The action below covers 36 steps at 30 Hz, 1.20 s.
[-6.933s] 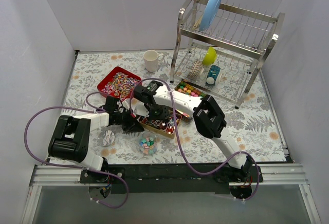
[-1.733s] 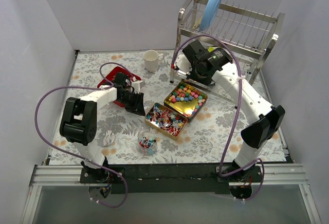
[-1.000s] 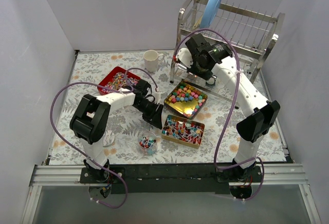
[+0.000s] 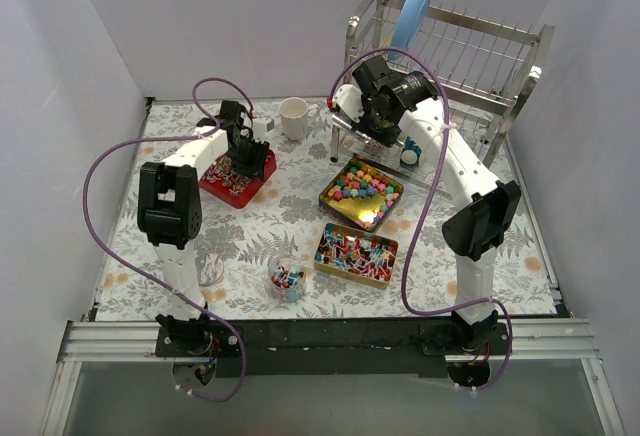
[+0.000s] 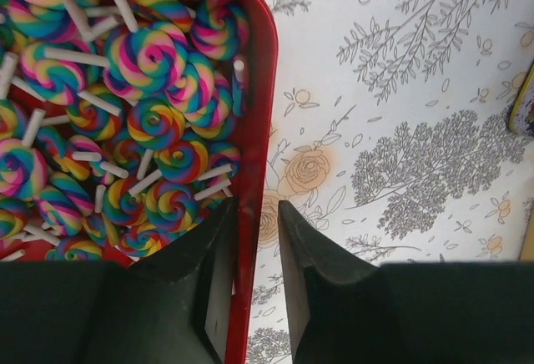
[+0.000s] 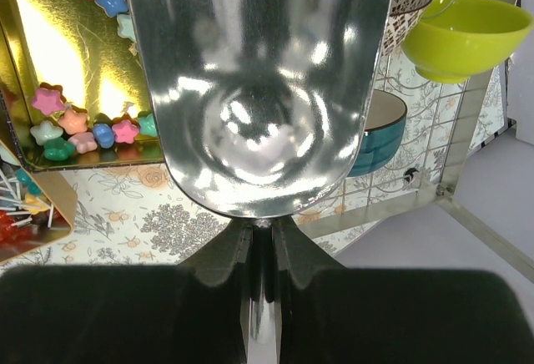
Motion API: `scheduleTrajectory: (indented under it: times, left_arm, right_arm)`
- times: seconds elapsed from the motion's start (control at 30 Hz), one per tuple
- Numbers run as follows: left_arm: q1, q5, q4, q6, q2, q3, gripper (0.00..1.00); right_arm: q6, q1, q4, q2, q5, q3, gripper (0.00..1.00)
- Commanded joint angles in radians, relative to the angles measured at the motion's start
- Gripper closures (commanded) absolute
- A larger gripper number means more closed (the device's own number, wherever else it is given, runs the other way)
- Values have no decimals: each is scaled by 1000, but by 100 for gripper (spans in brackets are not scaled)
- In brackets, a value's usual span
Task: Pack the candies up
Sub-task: Move the storage box to the center of the board.
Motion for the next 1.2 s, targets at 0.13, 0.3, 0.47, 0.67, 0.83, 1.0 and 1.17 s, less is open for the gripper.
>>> scheduleTrajectory:
  times: [0.13, 0.3, 0.47, 0.67, 0.83, 1.0, 1.17]
  left_arm:
    - [-41, 118, 6, 90, -153, -196, 90]
    - [-101, 164, 0, 125, -261, -348, 97]
    - [-200, 201, -20, 252, -427, -490, 98]
    - [-279, 215, -20, 499, -551, -601, 98]
    - [-296, 183, -13, 650, -527, -590, 98]
    - [-316, 176, 8, 731, -474, -567, 99]
    - [-354, 201, 8, 688, -450, -534, 86]
  right_arm:
    - [6, -4, -2, -8, -14, 47, 99]
    - [4, -4, 1, -15, -9, 40, 99]
    - [6, -4, 0, -24, -1, 26, 99]
    - [4, -4, 1, -38, -3, 1, 99]
    - [6, -2, -2, -44, -9, -6, 99]
    - [6, -2, -5, -53, -15, -23, 99]
    - [1, -2, -11, -70, -21, -39, 99]
